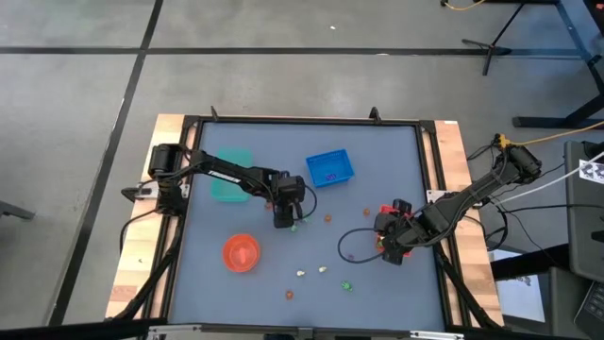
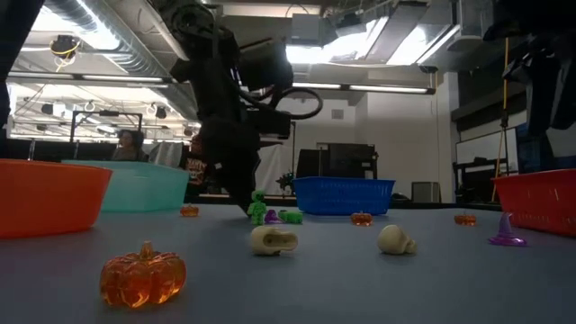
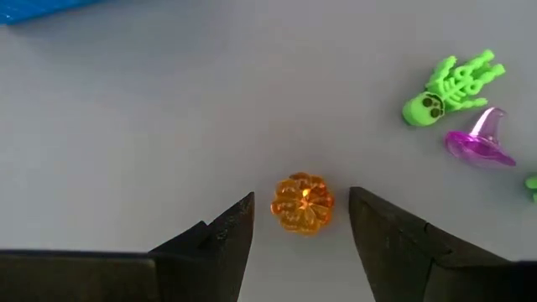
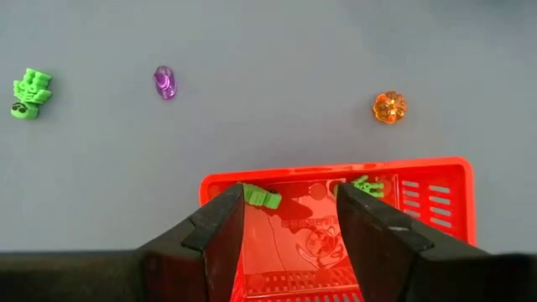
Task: Sort Halloween decoration
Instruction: Put the orange pumpkin toy into the orange bowl
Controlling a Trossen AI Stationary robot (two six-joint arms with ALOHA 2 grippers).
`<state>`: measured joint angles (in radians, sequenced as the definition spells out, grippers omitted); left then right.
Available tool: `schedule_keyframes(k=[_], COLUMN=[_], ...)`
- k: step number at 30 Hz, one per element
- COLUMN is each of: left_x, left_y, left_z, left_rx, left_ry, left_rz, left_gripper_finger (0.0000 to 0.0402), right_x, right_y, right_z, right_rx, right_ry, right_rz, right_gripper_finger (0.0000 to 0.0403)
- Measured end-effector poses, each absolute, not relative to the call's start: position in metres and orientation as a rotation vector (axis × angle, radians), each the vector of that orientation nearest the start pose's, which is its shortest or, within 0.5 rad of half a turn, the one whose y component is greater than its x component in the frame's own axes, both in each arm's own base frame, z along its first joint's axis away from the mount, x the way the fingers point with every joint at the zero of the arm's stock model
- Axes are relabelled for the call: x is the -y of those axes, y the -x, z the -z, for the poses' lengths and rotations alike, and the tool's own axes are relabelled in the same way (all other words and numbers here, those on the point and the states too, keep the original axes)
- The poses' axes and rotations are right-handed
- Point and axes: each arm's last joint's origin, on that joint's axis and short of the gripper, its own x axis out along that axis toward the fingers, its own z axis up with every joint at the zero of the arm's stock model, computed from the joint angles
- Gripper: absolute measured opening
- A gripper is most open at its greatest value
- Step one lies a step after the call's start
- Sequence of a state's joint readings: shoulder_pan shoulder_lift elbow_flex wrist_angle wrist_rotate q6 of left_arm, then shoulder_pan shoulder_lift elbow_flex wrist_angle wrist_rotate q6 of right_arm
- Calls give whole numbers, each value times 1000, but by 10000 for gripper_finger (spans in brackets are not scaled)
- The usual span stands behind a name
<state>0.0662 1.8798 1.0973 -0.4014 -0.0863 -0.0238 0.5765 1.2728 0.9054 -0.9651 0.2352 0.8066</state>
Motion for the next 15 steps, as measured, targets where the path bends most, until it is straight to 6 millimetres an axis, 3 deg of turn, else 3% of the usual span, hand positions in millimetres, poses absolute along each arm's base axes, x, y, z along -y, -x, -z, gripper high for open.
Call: schedule_keyframes(k=[6,15], left_x=[-26,-26], left_y=[-352,-352], left_z=[-135,-135], left_rx=[-1183,-1183], left_ry=[8,8], left_rz=[-150,-149], left_gripper_finger=[177,134], right_x=[-112,-112], right_y=[-185,-185], right_z=[-231,-231], right_rx=[-1224,-1219], right_ry=[-172,-169], right_rz=[213,217], right_gripper_finger=[189,189])
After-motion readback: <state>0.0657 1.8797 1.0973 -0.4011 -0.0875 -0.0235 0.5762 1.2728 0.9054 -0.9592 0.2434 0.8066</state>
